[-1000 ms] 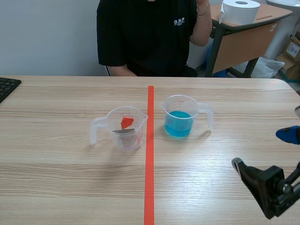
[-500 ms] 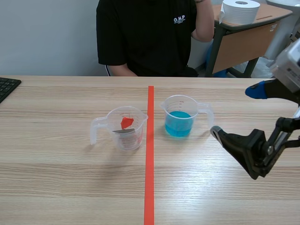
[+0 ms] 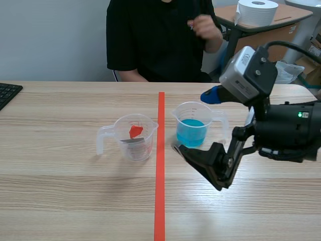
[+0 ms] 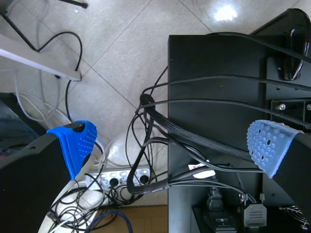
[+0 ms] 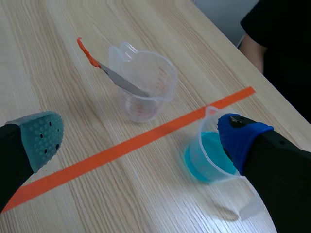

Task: Do the redox reaction experiment.
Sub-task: 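Lift the metal plate out of the left beaker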

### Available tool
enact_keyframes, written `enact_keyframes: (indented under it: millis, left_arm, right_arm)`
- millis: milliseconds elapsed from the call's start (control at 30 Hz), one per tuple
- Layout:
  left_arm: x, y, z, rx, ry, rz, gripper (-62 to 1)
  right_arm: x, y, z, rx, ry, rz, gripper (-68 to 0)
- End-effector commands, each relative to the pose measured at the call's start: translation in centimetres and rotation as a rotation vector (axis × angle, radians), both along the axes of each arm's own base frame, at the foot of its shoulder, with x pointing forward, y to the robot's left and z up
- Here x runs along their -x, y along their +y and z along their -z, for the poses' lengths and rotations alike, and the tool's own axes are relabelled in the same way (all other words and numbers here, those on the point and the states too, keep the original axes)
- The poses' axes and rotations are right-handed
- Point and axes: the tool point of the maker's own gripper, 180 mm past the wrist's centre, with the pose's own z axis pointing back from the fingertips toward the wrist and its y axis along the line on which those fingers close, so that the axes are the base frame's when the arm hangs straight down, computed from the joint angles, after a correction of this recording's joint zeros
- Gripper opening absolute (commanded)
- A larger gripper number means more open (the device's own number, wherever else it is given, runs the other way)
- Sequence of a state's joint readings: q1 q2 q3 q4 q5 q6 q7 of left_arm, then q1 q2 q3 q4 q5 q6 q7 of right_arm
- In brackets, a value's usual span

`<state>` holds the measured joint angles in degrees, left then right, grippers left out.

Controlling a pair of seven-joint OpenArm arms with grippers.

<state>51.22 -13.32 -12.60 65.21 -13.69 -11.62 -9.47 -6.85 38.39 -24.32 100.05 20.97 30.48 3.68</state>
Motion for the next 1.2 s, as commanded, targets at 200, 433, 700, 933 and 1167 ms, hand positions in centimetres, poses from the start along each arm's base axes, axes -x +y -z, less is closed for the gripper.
enact_keyframes:
  millis: [200,433,700,933,1167]
  left_arm:
    - [-0.2,-0.2,0.0,0.011,-0.009,-0.004,1.4]
    - [-0.1,0.1,0.7,0.008,0.007,-0.017,1.4]
    - [0.2,0.2,0.8,0.007,0.015,-0.02,1.4]
    - [0.2,0.2,0.8,0.007,0.015,-0.02,1.4]
    - [0.2,0.2,0.8,0.007,0.015,-0.02,1.4]
  right_arm:
    - [-0.8,3.0,0.0,-0.041,-0.119,-0.118,0.4]
    - [-1.3,5.3,0.5,-0.104,-0.176,-0.189,0.4]
    - [-2.9,7.5,1.4,-0.113,-0.215,-0.234,0.4]
    - [-3.7,8.4,1.0,-0.119,-0.243,-0.259,0.4]
    - [-3.8,8.4,0.7,-0.124,-0.254,-0.264,-5.8]
